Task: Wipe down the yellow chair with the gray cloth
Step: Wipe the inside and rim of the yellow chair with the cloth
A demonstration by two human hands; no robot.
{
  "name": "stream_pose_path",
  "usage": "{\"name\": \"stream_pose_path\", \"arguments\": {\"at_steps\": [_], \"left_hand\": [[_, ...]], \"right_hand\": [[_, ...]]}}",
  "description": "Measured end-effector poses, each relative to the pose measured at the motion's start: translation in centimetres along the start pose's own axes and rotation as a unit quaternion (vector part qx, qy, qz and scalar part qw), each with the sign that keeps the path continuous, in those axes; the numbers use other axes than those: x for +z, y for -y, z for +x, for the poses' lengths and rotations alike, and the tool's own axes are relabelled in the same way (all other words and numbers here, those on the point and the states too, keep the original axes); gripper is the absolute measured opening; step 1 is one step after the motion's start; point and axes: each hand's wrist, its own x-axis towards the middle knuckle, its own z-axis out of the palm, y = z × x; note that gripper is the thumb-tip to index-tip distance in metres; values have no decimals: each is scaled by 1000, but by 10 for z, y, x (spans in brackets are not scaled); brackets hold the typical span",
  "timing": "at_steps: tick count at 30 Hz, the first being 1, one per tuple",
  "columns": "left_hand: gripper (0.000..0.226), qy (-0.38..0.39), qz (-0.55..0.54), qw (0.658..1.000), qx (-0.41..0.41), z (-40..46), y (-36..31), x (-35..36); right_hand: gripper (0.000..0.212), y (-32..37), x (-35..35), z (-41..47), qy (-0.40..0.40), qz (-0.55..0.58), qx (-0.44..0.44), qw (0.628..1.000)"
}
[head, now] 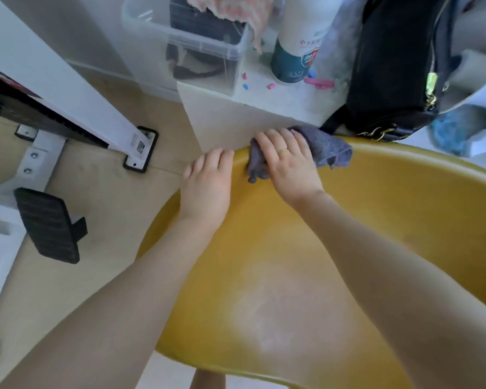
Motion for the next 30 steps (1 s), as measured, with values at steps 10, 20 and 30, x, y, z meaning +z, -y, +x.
{"name": "stream_pose_path", "arguments": {"at_steps": [10, 20, 30], "left_hand": [[67, -2, -27, 996, 88, -1, -65, 22], [74, 120, -56, 981, 139, 13, -135, 37], [73, 85, -61, 975, 196, 32, -211, 46]], "right_hand": [[57, -120, -12, -70, 31, -36, -48, 998], [57, -194, -4, -150, -27, -165, -16, 986], [48, -179, 1, -119, -84, -111, 225, 964]]}}
